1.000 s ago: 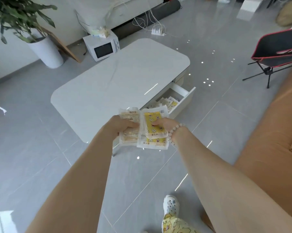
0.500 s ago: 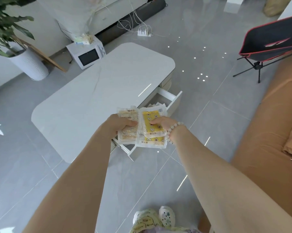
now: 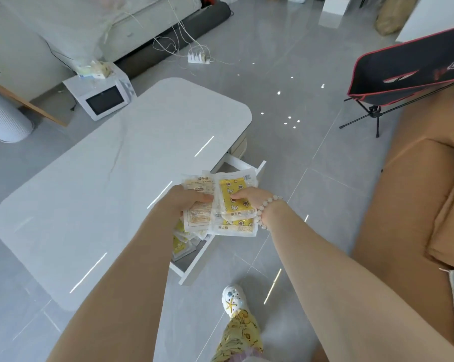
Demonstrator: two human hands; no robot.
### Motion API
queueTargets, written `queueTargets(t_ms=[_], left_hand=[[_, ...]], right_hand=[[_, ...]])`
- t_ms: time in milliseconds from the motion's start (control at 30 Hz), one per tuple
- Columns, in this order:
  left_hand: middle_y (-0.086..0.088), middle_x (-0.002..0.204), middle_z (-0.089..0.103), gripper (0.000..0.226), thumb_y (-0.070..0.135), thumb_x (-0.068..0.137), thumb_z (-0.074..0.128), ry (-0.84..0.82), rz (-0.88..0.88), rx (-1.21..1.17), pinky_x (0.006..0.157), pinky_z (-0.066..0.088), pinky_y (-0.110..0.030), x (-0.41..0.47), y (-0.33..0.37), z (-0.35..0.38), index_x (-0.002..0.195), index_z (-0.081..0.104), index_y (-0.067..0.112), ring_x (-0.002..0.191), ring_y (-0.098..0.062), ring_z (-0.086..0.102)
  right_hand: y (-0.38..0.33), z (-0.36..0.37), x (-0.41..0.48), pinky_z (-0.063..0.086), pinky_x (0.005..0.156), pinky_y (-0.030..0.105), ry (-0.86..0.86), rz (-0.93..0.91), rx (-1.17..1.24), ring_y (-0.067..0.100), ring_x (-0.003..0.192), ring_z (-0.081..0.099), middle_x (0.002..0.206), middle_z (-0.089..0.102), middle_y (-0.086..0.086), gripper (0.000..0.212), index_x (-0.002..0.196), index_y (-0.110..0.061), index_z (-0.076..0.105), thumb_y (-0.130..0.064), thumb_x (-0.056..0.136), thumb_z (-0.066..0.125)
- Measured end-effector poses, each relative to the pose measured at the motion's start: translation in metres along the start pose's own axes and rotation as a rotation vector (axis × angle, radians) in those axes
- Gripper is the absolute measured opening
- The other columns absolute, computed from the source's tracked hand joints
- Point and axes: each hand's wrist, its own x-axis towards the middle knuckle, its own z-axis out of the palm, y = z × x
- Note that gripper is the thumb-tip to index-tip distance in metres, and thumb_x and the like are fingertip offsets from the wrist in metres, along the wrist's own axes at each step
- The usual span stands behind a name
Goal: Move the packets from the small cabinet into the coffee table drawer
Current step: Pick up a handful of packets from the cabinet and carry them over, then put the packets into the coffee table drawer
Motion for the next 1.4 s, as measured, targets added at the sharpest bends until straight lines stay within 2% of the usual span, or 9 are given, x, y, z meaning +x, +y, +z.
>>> queueTargets(t_ms=[233, 433, 567, 733, 833, 967, 1067, 1200, 1400], left_hand=[[-0.011, 0.108, 0.069, 0.041, 0.005, 0.073, 0.078, -0.051, 0.003, -0.025, 0.069, 0.055, -0.033, 0.046, 0.041, -0.015, 0.112, 0.064, 0.005, 0.086, -0.024, 0.067], [-0.011, 0.108, 0.069, 0.043, 0.005, 0.074, 0.078, -0.040, -0.009, -0.052, 0.072, 0.055, -0.032, 0.066, 0.050, -0.029, 0.114, 0.063, 0.005, 0.089, -0.025, 0.066], [-0.010, 0.106, 0.069, 0.042, 0.008, 0.073, 0.080, -0.007, -0.036, -0.087, 0.077, 0.054, -0.035, 0.075, 0.052, -0.039, 0.112, 0.063, 0.006, 0.091, -0.026, 0.067], [-0.007, 0.099, 0.069, 0.039, 0.009, 0.073, 0.080, 0.054, -0.060, -0.176, 0.069, 0.055, -0.031, 0.083, 0.047, -0.051, 0.109, 0.064, 0.008, 0.084, -0.022, 0.067], [-0.007, 0.099, 0.070, 0.039, 0.009, 0.072, 0.081, 0.118, -0.125, -0.221, 0.062, 0.054, -0.028, 0.084, 0.032, -0.057, 0.107, 0.064, 0.008, 0.079, -0.019, 0.067], [-0.008, 0.101, 0.072, 0.043, 0.013, 0.068, 0.083, 0.182, -0.228, -0.256, 0.084, 0.056, -0.039, 0.090, 0.007, -0.058, 0.107, 0.067, 0.008, 0.089, -0.025, 0.070], [-0.008, 0.098, 0.072, 0.034, 0.008, 0.071, 0.080, 0.213, -0.256, -0.312, 0.080, 0.056, -0.035, 0.104, -0.009, -0.053, 0.103, 0.068, 0.008, 0.086, -0.025, 0.069], [-0.007, 0.099, 0.071, 0.035, 0.010, 0.072, 0.080, 0.242, -0.336, -0.359, 0.084, 0.056, -0.037, 0.124, -0.039, -0.035, 0.104, 0.067, 0.007, 0.088, -0.024, 0.069], [0.000, 0.090, 0.069, 0.020, 0.016, 0.073, 0.080, 0.306, -0.466, -0.418, 0.082, 0.055, -0.033, 0.172, -0.101, -0.006, 0.082, 0.063, 0.020, 0.086, -0.019, 0.067]], right_hand=[[-0.047, -0.001, 0.043, 0.042, 0.105, 0.045, 0.029, -0.009, -0.124, 0.031, 0.122, 0.053, 0.134, 0.054, 0.015, 0.036, 0.128, -0.008, 0.057, -0.021, 0.094, 0.056], [-0.070, 0.009, 0.062, 0.041, 0.106, 0.045, 0.058, 0.022, -0.110, 0.031, 0.122, 0.052, 0.136, 0.052, 0.015, 0.043, 0.131, -0.005, 0.054, -0.021, 0.091, 0.060], [-0.085, 0.014, 0.072, 0.043, 0.104, 0.044, 0.032, 0.057, -0.115, 0.031, 0.121, 0.054, 0.133, 0.055, 0.013, 0.034, 0.123, -0.008, 0.059, -0.019, 0.091, 0.061], [-0.099, 0.023, 0.101, 0.043, 0.104, 0.047, -0.049, 0.099, -0.209, 0.030, 0.119, 0.055, 0.131, 0.057, 0.011, 0.052, 0.128, -0.007, 0.057, -0.023, 0.080, 0.070], [-0.100, 0.033, 0.119, 0.045, 0.101, 0.048, -0.113, 0.131, -0.241, 0.030, 0.113, 0.059, 0.123, 0.062, 0.011, 0.040, 0.118, -0.009, 0.063, -0.017, 0.079, 0.070], [-0.091, 0.044, 0.140, 0.052, 0.082, 0.038, -0.228, 0.201, -0.249, 0.024, 0.089, 0.064, 0.100, 0.067, 0.007, 0.020, 0.110, -0.008, 0.063, -0.009, 0.090, 0.060], [-0.081, 0.045, 0.162, 0.050, 0.071, 0.034, -0.255, 0.235, -0.312, 0.020, 0.087, 0.062, 0.102, 0.065, 0.005, 0.023, 0.114, -0.008, 0.063, -0.011, 0.092, 0.058], [-0.055, 0.043, 0.197, 0.043, 0.103, 0.045, -0.261, 0.333, -0.429, 0.027, 0.116, 0.057, 0.121, 0.063, 0.007, 0.032, 0.116, -0.007, 0.064, -0.016, 0.086, 0.065], [-0.001, 0.043, 0.264, 0.042, 0.104, 0.042, -0.288, 0.428, -0.601, 0.026, 0.114, 0.058, 0.124, 0.063, 0.008, 0.047, 0.120, -0.007, 0.063, -0.026, 0.078, 0.072]])
